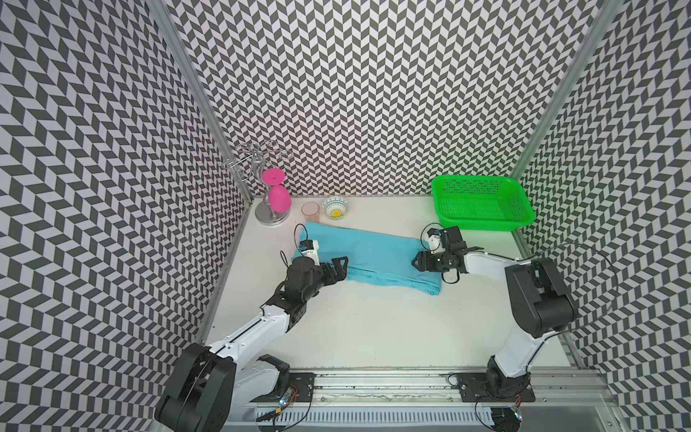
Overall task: Roll up the long pants
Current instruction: Adjust the long pant at the center of the board.
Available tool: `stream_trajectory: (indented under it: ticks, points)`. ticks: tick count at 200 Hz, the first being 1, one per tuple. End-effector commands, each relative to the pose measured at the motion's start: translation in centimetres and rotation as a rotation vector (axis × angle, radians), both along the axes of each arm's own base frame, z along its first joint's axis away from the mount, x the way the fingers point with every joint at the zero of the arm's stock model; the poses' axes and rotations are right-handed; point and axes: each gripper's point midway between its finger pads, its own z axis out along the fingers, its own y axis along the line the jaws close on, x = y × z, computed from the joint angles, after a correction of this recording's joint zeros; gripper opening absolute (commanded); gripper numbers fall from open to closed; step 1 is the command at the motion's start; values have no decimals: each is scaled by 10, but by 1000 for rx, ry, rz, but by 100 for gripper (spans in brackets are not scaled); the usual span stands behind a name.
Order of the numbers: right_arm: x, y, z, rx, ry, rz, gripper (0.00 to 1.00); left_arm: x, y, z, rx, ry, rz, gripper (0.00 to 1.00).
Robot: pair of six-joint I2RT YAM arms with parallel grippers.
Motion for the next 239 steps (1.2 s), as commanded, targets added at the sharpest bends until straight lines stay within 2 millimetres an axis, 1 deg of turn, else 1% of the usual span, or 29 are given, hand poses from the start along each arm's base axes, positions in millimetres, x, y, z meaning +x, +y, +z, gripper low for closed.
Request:
stream_trajectory:
  ticks: [1,13,33,46,56,65,73,84,93,111,122,146,161,173,189,201,239]
  points:
    - [-34,-7,-12,13,63,-67,65,0,-6,-7,-23,26,-13,100]
    - [-54,-7,-14,20,88,-75,65,1,-8,-16,-8,62,-23,100]
    - [-82,2,-14,33,100,-49,65,1,-5,-30,20,98,-13,100]
    - [-92,7,-6,54,104,-33,65,0,-4,-37,35,112,-13,100]
    - [-94,10,5,68,88,-24,65,-1,-3,-40,41,123,-10,100]
    - [-90,10,17,67,58,-21,66,-2,-3,-41,41,127,-13,100]
    - [-81,9,30,54,18,-24,67,-2,-3,-41,42,129,-13,100]
    - [-65,5,46,24,-34,-40,68,-2,-3,-42,47,130,-14,100]
    - [-48,3,58,-8,-79,-39,72,-2,-3,-42,47,135,-12,100]
    - [-19,5,72,-40,-138,-13,76,-3,-5,-45,41,146,-20,100]
    - [-2,5,76,-50,-164,-12,77,-3,-5,-48,43,154,-20,100]
    - [25,10,74,-39,-195,23,79,0,-6,-53,50,170,-20,100]
    - [35,13,66,-42,-192,46,80,2,-7,-53,45,174,-19,100]
    - [39,14,58,-35,-173,55,80,4,-9,-52,41,168,-23,100]
    - [39,14,45,-26,-145,57,80,7,-10,-51,42,164,-22,100]
    - [35,15,36,-21,-124,61,80,9,-10,-51,43,162,-18,100]
    - [13,8,13,-17,-59,41,79,14,-14,-59,36,183,-23,99]
